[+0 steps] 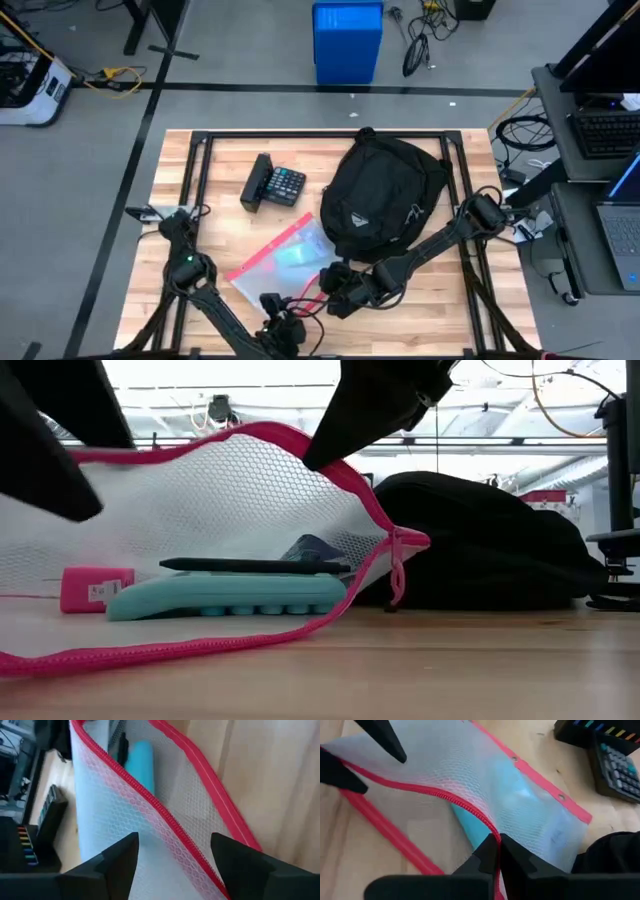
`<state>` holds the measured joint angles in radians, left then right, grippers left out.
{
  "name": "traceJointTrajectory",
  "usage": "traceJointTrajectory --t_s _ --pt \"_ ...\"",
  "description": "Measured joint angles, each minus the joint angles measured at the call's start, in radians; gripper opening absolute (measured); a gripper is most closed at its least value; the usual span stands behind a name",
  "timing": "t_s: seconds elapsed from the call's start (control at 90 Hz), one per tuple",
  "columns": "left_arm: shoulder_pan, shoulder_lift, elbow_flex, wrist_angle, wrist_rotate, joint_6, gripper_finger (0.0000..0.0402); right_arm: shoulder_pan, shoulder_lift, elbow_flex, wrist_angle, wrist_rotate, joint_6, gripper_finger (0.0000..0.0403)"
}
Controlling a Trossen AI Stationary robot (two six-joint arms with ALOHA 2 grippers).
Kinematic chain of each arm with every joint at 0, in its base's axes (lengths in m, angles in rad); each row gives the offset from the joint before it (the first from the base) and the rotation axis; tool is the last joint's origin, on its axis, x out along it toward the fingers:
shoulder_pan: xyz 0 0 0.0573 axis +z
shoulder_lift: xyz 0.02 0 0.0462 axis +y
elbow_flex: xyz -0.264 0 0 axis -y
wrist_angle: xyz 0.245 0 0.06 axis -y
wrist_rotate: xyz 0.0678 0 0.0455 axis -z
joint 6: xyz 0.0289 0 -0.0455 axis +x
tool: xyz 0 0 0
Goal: Unpack backpack
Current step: Remove the black pen from the white zip bag
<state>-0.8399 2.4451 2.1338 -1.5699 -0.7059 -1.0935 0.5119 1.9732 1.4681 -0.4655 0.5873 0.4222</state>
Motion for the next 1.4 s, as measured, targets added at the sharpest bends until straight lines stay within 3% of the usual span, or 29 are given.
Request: traceJointTrajectory --t_s 0.144,0.367,0.667,0.933,1.1,1.344,1.4 --pt "0.011 0.000 0.000 0.000 0.023 0.000 0.0156 -0.001 0.000 0.000 -0.001 -0.039 -0.011 0.0000" --pt "0.012 0.000 0.000 -0.001 0.039 0.000 0.0013 0.000 0.000 0.000 -0.017 -0.172 -0.015 0.0000" --pt "-0.016 -0.023 0.000 0.000 0.062 0.010 0.0002 0.008 -0.021 0.000 -0.056 -0.351 0.007 0.0007" --pt "-0.041 -0.090 0.000 -0.002 0.052 0.040 0.0001 0.093 -0.089 0.000 -0.026 -0.383 -0.014 0.0078" --pt "-0.057 -0.111 0.000 -0.002 0.050 0.080 0.0000 0.136 -0.095 0.000 0.123 -0.345 -0.074 0.0129" --pt "-0.074 -0.125 0.000 -0.001 0.044 0.167 0.0000 0.212 -0.027 0.000 0.262 0.071 -0.349 0.0165" --pt "-0.077 -0.125 0.000 -0.003 0.042 0.183 0.0000 0.219 -0.014 0.001 0.267 0.108 -0.362 0.0170"
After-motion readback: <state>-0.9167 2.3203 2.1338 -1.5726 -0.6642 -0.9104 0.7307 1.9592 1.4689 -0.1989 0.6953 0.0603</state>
